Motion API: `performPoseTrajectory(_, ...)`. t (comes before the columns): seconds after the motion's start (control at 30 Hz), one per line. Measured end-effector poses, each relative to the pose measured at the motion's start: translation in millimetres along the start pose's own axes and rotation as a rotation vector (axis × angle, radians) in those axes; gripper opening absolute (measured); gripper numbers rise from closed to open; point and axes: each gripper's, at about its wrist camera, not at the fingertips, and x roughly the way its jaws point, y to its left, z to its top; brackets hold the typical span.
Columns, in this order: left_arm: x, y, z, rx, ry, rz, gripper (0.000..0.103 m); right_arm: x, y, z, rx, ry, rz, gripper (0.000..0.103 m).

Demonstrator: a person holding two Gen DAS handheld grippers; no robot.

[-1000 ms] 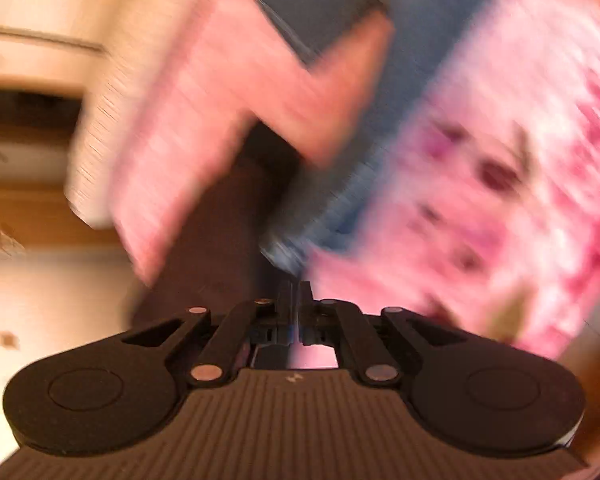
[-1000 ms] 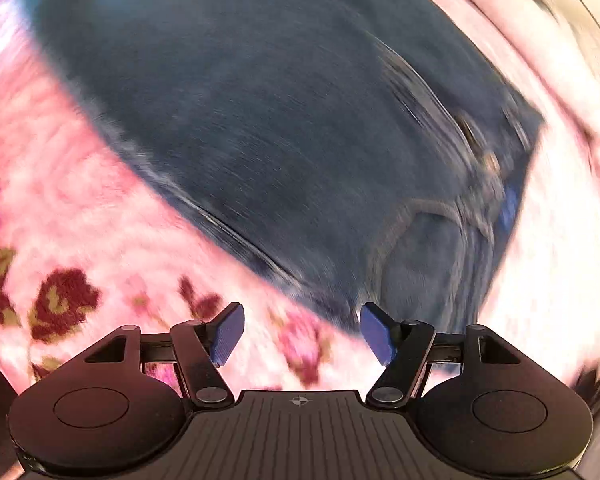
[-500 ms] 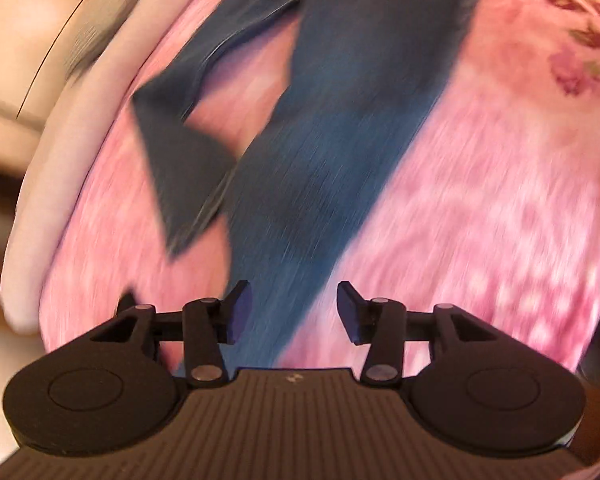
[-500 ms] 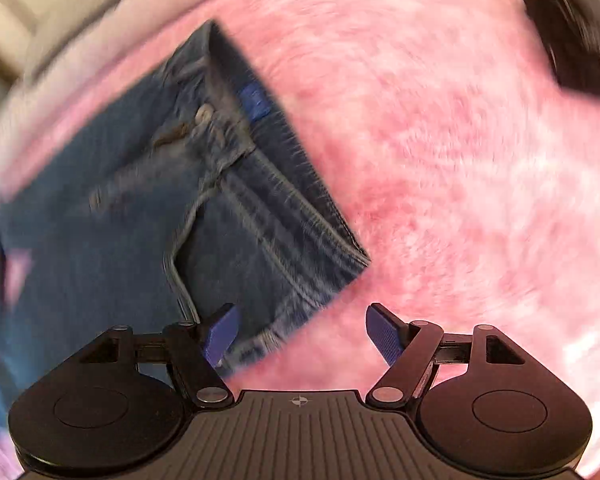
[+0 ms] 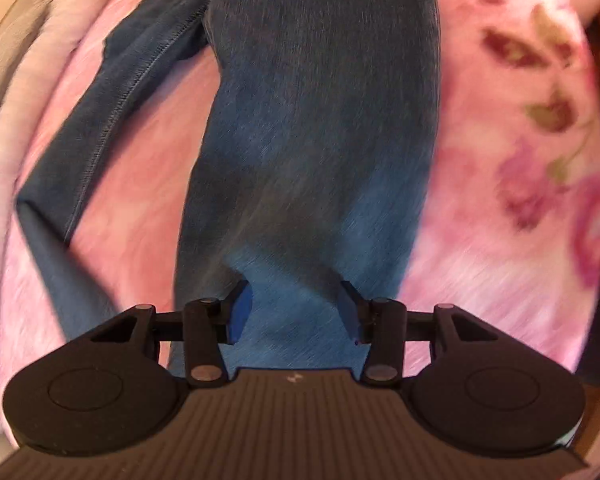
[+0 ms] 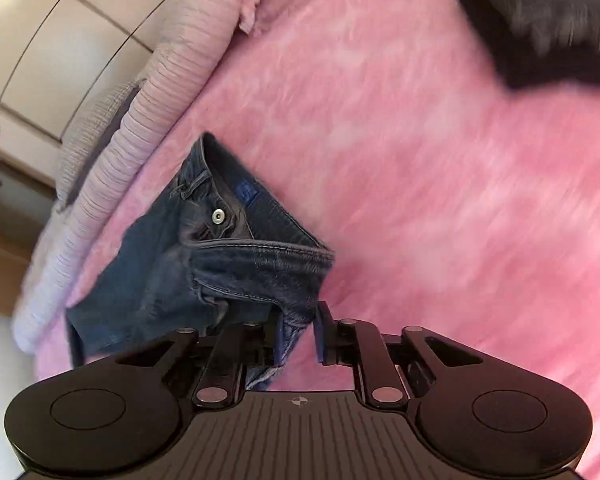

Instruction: Fold clothes

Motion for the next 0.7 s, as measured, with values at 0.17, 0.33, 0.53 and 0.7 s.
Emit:
performPoseTrajectory(0.17,-4.1,2.1,12.6,-0.042,-0.030,-0.033,0.043,-4.6,-30.2,12.6,-0.051,0.071,-0.064,0.014)
performPoseTrajectory(0.33,-10.6,39.4,-5.3,-0.202,0.016,0.053,0.048,-4.0,-4.7,1.6,-0.244,0.095,-0.247,0.043)
performPoseTrajectory(0.53,17.8,133.1,-51.4,-0.477,0.104,0.212,0.065,-21.4,40.8,-23.8,-0.371,0.050,-0.363,0.056)
performPoseTrajectory(0.7,68.0,166.3,-73.0,-0.478,0.103,0.188,0.063,1.4,97.6,-51.0,-0.457,0.072,-0.357,0.057)
